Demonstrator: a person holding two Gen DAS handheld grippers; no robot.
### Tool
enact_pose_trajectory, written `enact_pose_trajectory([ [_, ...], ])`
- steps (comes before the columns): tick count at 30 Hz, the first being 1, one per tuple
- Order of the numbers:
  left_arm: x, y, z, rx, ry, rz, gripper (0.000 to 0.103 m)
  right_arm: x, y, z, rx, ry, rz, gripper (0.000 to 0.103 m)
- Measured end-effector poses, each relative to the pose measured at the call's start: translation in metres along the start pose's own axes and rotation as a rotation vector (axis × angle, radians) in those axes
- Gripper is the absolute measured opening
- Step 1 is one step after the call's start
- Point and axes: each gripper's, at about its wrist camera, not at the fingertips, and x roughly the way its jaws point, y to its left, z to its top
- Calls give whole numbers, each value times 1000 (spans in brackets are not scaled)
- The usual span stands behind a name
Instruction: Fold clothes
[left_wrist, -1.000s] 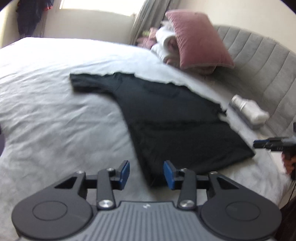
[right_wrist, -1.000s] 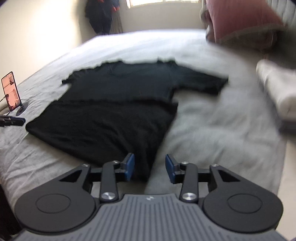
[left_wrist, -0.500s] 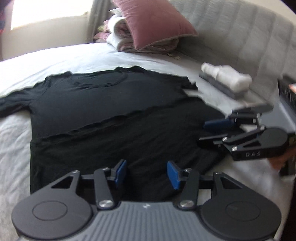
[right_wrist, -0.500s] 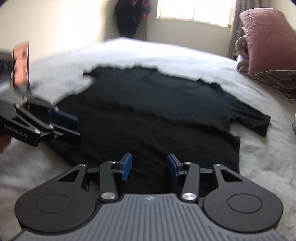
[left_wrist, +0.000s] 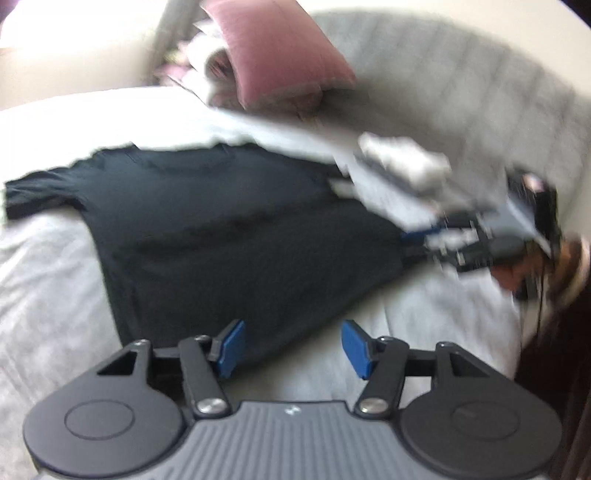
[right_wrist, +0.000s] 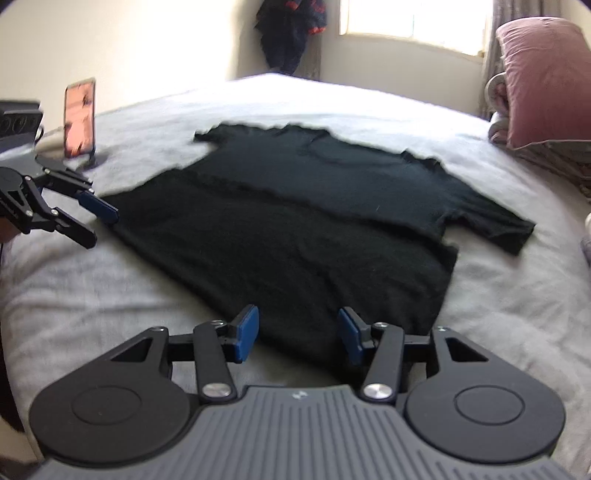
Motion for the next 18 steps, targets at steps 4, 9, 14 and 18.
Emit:
enact_pose_trajectory([
  [4,10,17,15,-77,-53,75,62,6,-11,22,20,-22,-58,57],
  [9,22,44,16,-105,43,243,58,9,-43,37,53,19,-197,57],
  [14,20,50,41,-124,36,345,60,20,-84,52,174,60,-302,60],
  [18,39,43,76,-115,42,361,61,32,-118,58,266,75,-342,60],
])
